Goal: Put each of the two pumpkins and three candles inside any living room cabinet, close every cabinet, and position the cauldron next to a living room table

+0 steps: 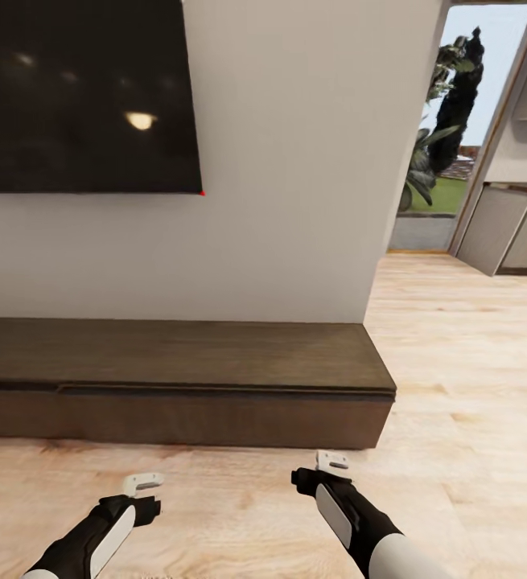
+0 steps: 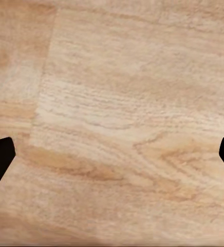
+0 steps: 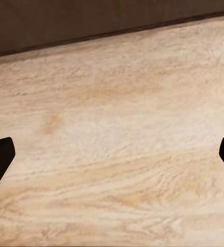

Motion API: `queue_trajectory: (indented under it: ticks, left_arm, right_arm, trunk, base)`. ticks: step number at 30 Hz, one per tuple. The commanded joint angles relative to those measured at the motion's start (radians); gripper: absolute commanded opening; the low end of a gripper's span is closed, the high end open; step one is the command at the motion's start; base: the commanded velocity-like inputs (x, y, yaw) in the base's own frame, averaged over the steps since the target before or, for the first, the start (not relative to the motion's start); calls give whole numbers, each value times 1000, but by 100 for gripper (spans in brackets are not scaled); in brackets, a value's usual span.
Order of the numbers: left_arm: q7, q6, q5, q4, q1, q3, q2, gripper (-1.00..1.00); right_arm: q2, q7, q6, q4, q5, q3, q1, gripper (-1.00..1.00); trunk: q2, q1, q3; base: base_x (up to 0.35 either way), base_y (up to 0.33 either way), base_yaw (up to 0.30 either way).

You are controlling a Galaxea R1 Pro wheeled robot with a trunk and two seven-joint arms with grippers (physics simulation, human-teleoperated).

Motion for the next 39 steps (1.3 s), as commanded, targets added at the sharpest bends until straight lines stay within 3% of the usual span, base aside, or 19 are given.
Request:
queue_trajectory:
  ticks: [1,8,23,39]
  left_arm:
    - [10,2,11,-2,-1,-8,1,100]
    - [10,1,11,-2,-1,-9,0,100]
    - [10,-38,9,45,-1,-6,-3,100]
    - [10,-45,12,55,-1,-5,-8,100]
  right_arm:
    - [-1,-9,2,-1,-10,8,0,100]
    - [0,-9,-1,0,-9,8,0,100]
    - [0,-9,-2,7,-8,9,0,100]
    - [0,-8,-21,27,-6,11,0,100]
  trunk:
    - [7,-4,2]
    - [56,-31,24]
    - [56,-31,24]
    - [168,-92,74]
  base:
    - [-23,15,284]
    - [-7,4,288]
    - [0,0,290]
    - [0,0,290]
